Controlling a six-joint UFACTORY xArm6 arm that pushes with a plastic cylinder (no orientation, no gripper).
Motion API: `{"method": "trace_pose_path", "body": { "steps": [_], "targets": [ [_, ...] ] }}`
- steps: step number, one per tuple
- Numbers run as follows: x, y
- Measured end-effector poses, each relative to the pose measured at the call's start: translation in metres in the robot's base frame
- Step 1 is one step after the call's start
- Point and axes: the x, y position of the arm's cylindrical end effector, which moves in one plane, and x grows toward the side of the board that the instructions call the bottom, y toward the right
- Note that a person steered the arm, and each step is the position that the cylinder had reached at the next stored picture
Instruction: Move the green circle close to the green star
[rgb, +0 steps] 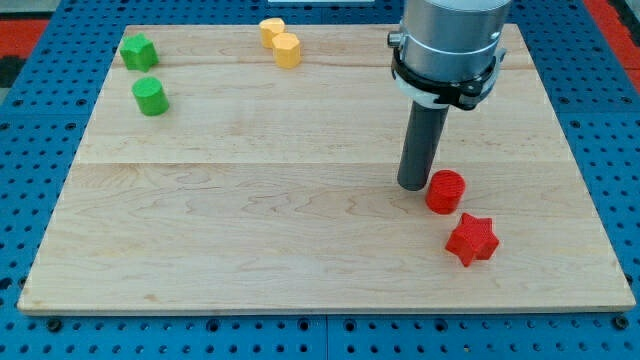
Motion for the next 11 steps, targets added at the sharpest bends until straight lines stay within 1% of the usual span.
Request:
{"method": "trace_pose_path", "body": {
  "steps": [1,2,3,5,6,7,8,9,10,11],
  "targets": [
    [-0.035,-0.003],
    [-0.033,0.013],
    [-0.002,0.016],
    [-0.009,-0.082],
    [-0.014,-0.122],
    [-0.018,-0.149],
    [-0.064,-0.177],
    [-0.077,-0.217],
    [-0.095,-0.276],
    [-0.097,-0.314]
  ]
}}
